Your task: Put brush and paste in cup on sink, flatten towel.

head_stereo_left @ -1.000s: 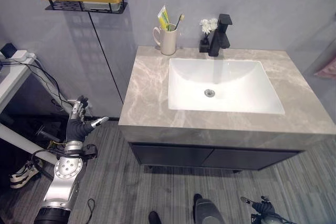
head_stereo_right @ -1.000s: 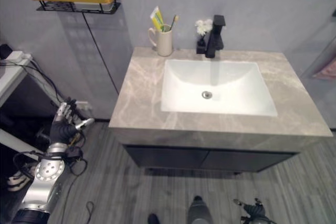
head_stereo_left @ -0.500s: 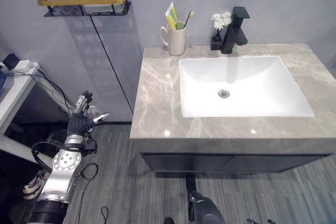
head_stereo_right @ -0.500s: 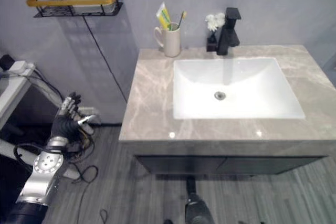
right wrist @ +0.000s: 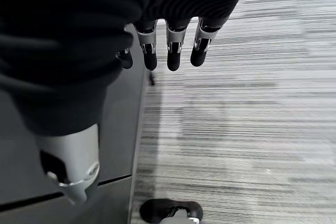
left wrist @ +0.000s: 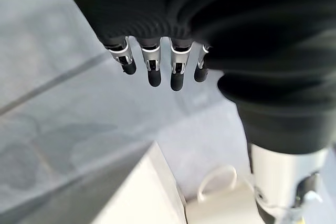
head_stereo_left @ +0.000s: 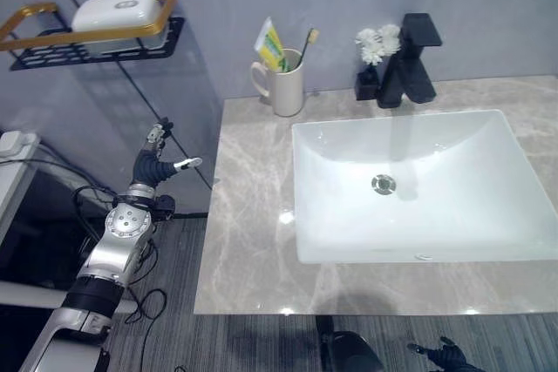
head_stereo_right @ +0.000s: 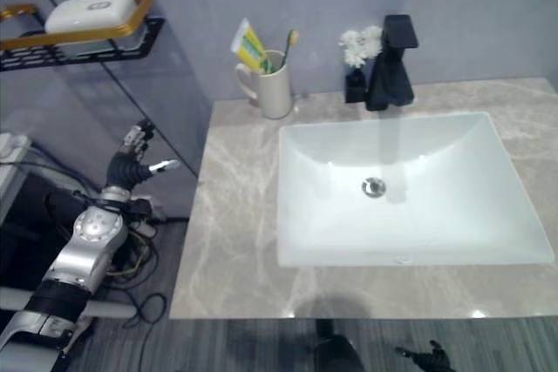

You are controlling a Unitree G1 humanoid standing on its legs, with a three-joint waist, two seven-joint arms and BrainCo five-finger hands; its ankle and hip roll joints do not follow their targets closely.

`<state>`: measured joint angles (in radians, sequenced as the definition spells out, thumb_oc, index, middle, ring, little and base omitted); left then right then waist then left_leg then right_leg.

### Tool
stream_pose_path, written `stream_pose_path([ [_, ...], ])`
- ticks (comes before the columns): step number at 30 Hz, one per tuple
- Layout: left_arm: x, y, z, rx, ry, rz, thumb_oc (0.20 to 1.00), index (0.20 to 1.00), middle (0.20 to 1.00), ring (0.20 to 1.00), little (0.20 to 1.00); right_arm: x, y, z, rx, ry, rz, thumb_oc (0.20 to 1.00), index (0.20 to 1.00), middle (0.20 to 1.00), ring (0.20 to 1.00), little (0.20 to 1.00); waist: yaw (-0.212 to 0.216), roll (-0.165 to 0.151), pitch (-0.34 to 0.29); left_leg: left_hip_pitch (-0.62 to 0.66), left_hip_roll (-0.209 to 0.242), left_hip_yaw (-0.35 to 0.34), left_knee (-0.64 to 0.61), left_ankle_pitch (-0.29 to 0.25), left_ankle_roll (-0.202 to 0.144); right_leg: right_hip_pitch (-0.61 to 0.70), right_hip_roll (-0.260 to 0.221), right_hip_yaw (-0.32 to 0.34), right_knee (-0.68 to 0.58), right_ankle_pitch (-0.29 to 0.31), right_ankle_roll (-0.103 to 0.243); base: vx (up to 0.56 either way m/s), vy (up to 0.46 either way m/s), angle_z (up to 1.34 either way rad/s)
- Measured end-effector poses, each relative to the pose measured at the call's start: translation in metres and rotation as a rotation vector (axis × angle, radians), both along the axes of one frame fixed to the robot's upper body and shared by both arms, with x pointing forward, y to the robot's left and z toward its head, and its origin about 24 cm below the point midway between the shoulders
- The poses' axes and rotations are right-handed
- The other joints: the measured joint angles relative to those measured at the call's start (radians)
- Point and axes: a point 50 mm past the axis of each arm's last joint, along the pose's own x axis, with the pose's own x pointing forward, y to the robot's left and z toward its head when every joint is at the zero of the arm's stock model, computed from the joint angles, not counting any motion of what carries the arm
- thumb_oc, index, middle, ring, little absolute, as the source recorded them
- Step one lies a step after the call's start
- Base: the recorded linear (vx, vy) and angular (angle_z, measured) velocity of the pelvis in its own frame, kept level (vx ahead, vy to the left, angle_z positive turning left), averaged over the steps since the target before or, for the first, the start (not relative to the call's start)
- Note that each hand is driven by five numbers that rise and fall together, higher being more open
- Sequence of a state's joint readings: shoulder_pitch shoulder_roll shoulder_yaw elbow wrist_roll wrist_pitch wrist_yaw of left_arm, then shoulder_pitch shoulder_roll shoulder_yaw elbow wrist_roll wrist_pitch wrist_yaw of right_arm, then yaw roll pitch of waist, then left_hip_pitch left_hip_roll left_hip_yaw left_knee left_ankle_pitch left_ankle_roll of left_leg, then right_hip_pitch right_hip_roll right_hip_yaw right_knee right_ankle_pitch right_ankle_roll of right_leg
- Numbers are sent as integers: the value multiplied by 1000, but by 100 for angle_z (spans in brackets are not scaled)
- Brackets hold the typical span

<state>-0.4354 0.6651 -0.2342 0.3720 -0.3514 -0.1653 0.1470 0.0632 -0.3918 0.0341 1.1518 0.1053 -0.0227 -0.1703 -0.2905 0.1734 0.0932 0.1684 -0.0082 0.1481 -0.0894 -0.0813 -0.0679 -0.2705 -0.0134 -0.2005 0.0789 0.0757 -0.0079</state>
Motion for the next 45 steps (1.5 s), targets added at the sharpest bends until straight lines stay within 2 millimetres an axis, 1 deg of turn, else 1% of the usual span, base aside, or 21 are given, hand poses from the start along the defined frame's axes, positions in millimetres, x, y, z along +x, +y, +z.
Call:
stream_pose_path([
  [1, 3, -2, 0, 8, 5, -8, 959, 959, 959, 959, 959, -2, 0, 0, 0, 5, -2, 1000, 1000, 1000, 1000, 1000, -4, 3, 3, -2, -1, -2, 0, 0, 0, -3, 0, 2, -2, 0, 0, 58, -36, -10],
  [2, 5, -6, 0, 19, 10, -21, 667, 667, 667, 667, 667, -4, 0, -1, 0, 10, -4, 1000, 1000, 1000, 1000, 1000, -15, 5, 5, -6, -1, -3, 0, 0, 0, -7, 0, 4, -4, 0, 0, 43, -33, -2],
  [3, 11, -13, 2, 45, 18, -43, 228, 228, 228, 228, 228, -8, -1, -2, 0, 25, -6, 1000, 1000, 1000, 1000, 1000, -34, 10, 9, -15, -2, -2, 0, 0, 0, -9, -1, 1, -13, -1, 1, 56, -41, 7],
  [4, 16, -17, 2, 63, 29, -54, 200, 200, 200, 200, 200, -9, 0, -2, 2, 29, -5, 1000, 1000, 1000, 1000, 1000, -37, 11, 11, -19, -2, -2, -1, 0, -1, -9, -3, -3, -18, 0, 1, 34, -29, 13],
  [6, 25, -23, 7, 105, 36, -63, 200, 200, 200, 200, 200, -10, 0, -3, 2, 34, -4, 1000, 1000, 1000, 1000, 1000, -54, 15, 13, -32, -2, -2, -1, 0, -1, -13, -3, -6, -35, 1, 0, 18, -15, 4],
  [10, 31, -30, 20, 146, 1, -84, 200, 200, 200, 200, 200, -7, -1, -2, -3, 27, 2, 1000, 1000, 1000, 1000, 1000, -57, 31, 24, -38, -2, 0, -1, 0, -1, -21, 0, -3, -38, 2, -2, -14, -18, -4],
  [13, 42, -30, 40, 222, -51, -57, 200, 200, 200, 200, 200, 3, 1, 1, 2, -12, 13, 1000, 1000, 1000, 1000, 1000, -56, 41, 28, -85, -7, 2, -2, -1, -2, -67, -4, -1, -41, 14, -1, 0, 0, 0],
  [17, 53, -33, 53, 342, -66, -16, 200, 200, 200, 200, 200, 5, 4, -1, 15, -17, 8, 1000, 1000, 1000, 1000, 1000, -57, 46, 39, -103, -9, 5, -2, -1, -2, -90, -1, 6, -42, 19, -6, 1, -22, -8],
  [19, 56, -35, 55, 346, -73, 2, 200, 200, 200, 200, 200, 6, 7, -1, 15, -15, 26, 1000, 1000, 1000, 1000, 1000, -62, 49, 44, -105, -9, 5, -1, -1, -2, -97, 4, 16, -39, 19, -6, -13, -34, -12],
  [20, 60, -35, 62, 344, -90, 21, 200, 200, 200, 200, 200, 10, 10, -1, 20, -25, 55, 1000, 1000, 1000, 1000, 1000, -68, 47, 46, -117, -10, 6, -2, -1, -2, -110, 3, 19, -38, 19, -6, -24, -34, -3],
  [21, 66, -31, 73, 344, -99, 55, 200, 200, 200, 200, 200, 16, 11, 1, 22, -51, 57, 1000, 1000, 1000, 1000, 1000, -77, 50, 52, -133, -12, 6, -1, -1, -2, -125, 1, 20, -38, 21, -5, -24, -43, 1],
  [23, 70, -27, 85, 346, -114, 87, 200, 200, 200, 200, 200, 18, 11, 2, 23, -63, 47, 1000, 1000, 1000, 1000, 1000, -83, 48, 69, -138, -13, 11, -1, -1, -2, -133, 1, 23, -37, 24, -7, -21, -39, -3],
  [25, 75, -23, 104, 361, -143, 128, 200, 200, 200, 200, 200, 18, 10, 2, 23, -71, 22, 1000, 1000, 1000, 1000, 1000, -87, 50, 89, -154, -15, 26, -1, -1, -2, -152, 1, 26, -37, 24, -8, -49, -27, -7],
  [26, 76, -22, 109, 366, -154, 139, 200, 200, 200, 200, 200, 18, 10, 1, 20, -70, 18, 1000, 1000, 1000, 1000, 1000, -88, 51, 94, -158, -15, 25, -2, -1, -2, -157, 2, 27, -37, 27, -10, -45, -15, -6],
  [28, 78, -17, 123, 374, -175, 187, 200, 200, 200, 200, 200, 24, 9, 3, 14, -86, 12, 1000, 1000, 1000, 1000, 1000, -96, 59, 105, -179, -18, 27, -2, 0, -4, -182, 0, 28, -29, 27, -11, -55, -28, -3],
  [31, 78, -10, 136, 365, -215, 246, 200, 200, 200, 200, 200, 37, 14, 6, 16, -125, 16, 1000, 1000, 1000, 1000, 1000, -99, 58, 109, -208, -22, 28, -1, 0, -4, -221, 2, 36, -18, 31, -14, -36, -29, -7],
  [33, 74, -2, 143, 379, -238, 270, 200, 200, 200, 200, 200, 44, 17, 8, 24, -166, 8, 1000, 1000, 1000, 1000, 1000, -97, 53, 127, -209, -24, 29, -1, 0, -4, -235, 7, 58, -4, 31, -14, -12, -40, -18],
  [35, 71, 3, 152, 387, -263, 285, 200, 200, 200, 200, 200, 49, 24, 7, 41, -188, 16, 1000, 1000, 1000, 1000, 1000, -93, 51, 133, -229, -22, 29, -2, -8, -14, -261, 10, 62, 5, 18, 2, 14, -52, -2],
  [37, 72, -3, 159, 377, -292, 295, 200, 200, 200, 200, 200, 49, 32, 4, 47, -174, 48, 1000, 1000, 1000, 1000, 1000, -93, 48, 135, -243, -11, 29, -2, -16, -17, -274, 17, 55, -1, 18, 1, 33, -61, 9],
  [42, 74, -16, 160, 367, -324, 282, 200, 200, 200, 200, 200, 42, 26, 2, 24, -137, 28, 1000, 1000, 1000, 1000, 1000, -93, 44, 134, -238, 1, 31, -2, -21, -23, -261, 40, 58, -29, 21, 6, 20, -34, -3],
  [45, 73, -16, 160, 378, -332, 290, 200, 200, 200, 200, 200, 42, 25, 2, 15, -137, 24, 1000, 1000, 1000, 1000, 1000, -87, 39, 131, -239, 5, 54, -2, -22, -22, -259, 47, 75, -40, 23, 8, 10, -3, -10],
])
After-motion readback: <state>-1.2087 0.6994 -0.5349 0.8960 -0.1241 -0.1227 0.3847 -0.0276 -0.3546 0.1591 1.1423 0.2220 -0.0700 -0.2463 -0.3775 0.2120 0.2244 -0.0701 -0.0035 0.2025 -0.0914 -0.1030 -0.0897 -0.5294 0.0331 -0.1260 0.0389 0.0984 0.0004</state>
